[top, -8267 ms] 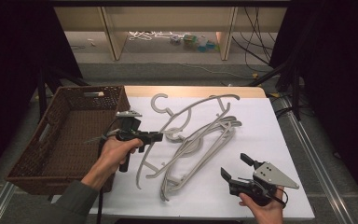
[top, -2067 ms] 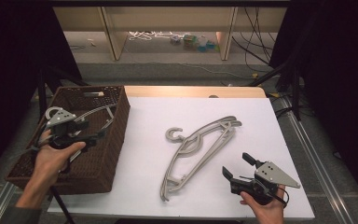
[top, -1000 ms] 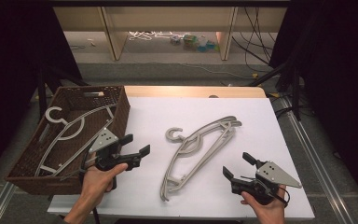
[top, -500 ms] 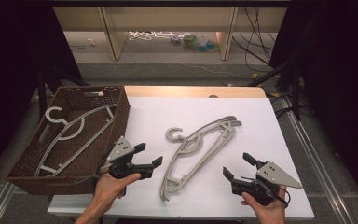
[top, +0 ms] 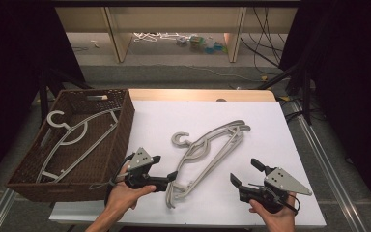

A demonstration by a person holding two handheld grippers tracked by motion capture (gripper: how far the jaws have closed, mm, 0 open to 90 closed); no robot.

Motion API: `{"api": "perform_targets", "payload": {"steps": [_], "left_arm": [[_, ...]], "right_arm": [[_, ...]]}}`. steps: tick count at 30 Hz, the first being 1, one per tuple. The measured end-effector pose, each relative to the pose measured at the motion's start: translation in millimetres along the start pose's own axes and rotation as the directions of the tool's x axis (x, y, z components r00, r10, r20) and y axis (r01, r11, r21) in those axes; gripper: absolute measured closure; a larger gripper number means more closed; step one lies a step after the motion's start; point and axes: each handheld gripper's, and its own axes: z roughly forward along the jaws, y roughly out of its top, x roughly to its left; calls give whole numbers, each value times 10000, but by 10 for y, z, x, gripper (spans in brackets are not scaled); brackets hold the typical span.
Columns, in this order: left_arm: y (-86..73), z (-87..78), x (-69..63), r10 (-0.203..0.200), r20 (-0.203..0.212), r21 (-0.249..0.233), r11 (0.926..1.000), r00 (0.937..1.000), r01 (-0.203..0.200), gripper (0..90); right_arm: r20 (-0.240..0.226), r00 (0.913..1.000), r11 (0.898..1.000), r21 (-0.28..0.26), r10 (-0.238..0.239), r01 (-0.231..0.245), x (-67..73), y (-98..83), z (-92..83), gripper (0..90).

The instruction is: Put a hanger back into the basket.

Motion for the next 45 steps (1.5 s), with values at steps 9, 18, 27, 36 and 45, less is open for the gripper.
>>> {"api": "perform_targets", "payload": {"steps": [9, 18, 27, 36, 45], "left_arm": [[25, 379, 55, 763, -411, 1990, 9777, 9962, -666, 199], [141, 746, 141, 974, -363, 3238, 9427, 9946, -805, 299], [199, 988, 209, 1315, -606, 3855, 9174, 9895, -983, 400], [191, 1079, 304, 859, -350, 4045, 9123, 9957, -645, 517], [161, 1148, 350, 803, -7, 4311, 8994, 9968, -722, 618]], "right_arm": [[-91, 9996, 9996, 106, 252, -251, 66, 13, -21, 157], [-62, 9998, 9997, 185, 168, -167, 54, 22, -37, 157], [-127, 9996, 9996, 170, 236, -234, 64, 22, -31, 158], [-57, 9999, 9997, 208, 148, -147, 66, 19, -31, 159], [-82, 9998, 9996, 215, 159, -157, 64, 15, -25, 160]]}}
